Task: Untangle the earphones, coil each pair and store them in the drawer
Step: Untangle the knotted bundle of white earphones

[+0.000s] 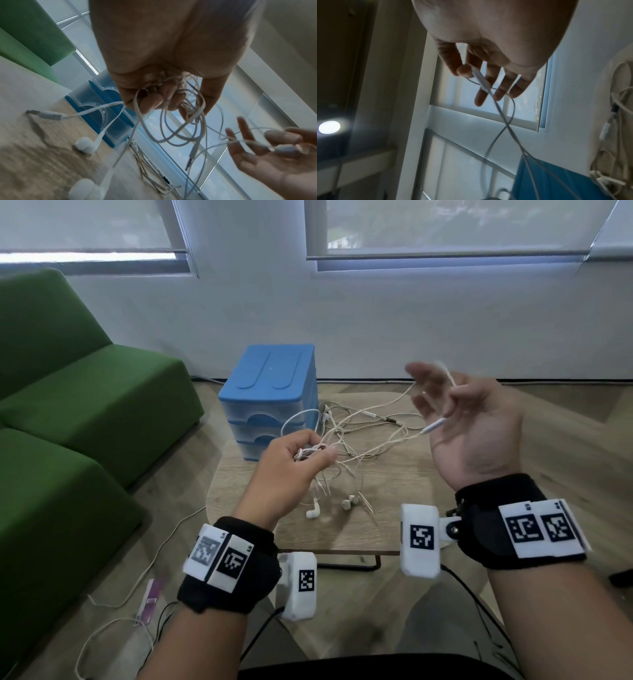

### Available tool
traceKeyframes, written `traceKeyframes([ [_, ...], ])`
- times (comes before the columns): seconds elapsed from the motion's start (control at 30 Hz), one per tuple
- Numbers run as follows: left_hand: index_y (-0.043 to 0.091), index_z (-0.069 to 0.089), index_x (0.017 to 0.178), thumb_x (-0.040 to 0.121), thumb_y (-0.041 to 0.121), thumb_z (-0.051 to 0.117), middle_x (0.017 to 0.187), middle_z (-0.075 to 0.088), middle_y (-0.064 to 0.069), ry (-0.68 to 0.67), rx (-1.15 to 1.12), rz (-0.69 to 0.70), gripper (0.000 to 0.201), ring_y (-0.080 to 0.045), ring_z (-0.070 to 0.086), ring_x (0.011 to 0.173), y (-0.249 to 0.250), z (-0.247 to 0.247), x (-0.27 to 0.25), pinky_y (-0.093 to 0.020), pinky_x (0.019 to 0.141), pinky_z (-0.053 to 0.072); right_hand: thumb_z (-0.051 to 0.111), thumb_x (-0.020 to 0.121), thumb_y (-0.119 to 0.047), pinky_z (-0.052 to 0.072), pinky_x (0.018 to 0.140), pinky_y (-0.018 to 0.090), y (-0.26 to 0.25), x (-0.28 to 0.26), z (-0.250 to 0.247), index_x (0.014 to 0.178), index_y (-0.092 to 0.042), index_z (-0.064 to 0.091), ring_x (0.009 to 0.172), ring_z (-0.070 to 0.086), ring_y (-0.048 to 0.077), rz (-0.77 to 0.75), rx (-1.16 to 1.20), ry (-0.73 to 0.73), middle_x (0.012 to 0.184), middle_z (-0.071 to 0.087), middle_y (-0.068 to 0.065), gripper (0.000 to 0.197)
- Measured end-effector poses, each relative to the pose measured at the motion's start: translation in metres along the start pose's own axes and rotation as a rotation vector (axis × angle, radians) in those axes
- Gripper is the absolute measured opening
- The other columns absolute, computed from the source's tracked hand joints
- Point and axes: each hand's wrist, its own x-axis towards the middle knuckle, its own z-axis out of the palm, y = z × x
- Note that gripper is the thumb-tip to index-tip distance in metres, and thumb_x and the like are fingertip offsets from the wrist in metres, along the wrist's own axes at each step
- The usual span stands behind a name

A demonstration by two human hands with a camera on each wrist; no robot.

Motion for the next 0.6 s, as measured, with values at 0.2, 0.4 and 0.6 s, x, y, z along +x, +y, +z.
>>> traceKeyframes([
  [0.2,0.013,0.071,0.081,0.093,0.034,0.075,0.085,0.067,-0.019,0.029,-0.008,0.049,0.024,-0.018,0.055,0.071,0.006,-0.004,-0.001,-0.034,0.071,0.046,0.065,0.076,-0.024,0.048,0.077,0.040,0.032,0.002,-0.012,0.071,-0.011,0.069,0.085,0.065,0.022,0.243,-0.921,0.205,0.089,0.072,0.008,0.015],
  [0.4,0.015,0.072,0.080,0.093,0.035,0.076,0.085,0.070,-0.018,0.050,0.034,0.082,0.023,-0.021,0.058,0.072,0.008,-0.006,0.000,-0.039,0.070,0.050,0.073,0.085,-0.021,0.050,0.089,0.029,0.030,-0.011,-0.001,0.120,-0.032,0.055,0.091,0.059,0.010,0.019,-1.130,0.181,0.123,0.048,-0.005,0.041],
  [0.6,0.020,0.072,0.077,0.090,0.036,0.077,0.077,0.069,-0.011,0.054,0.061,0.112,0.021,-0.021,0.058,0.069,0.014,-0.002,0.000,-0.042,0.070,0.050,0.076,0.089,-0.021,0.044,0.067,0.009,0.027,-0.017,0.036,0.097,-0.022,0.071,0.081,0.063,0.007,-0.132,-1.171,-0.367,0.094,0.069,-0.008,0.010],
])
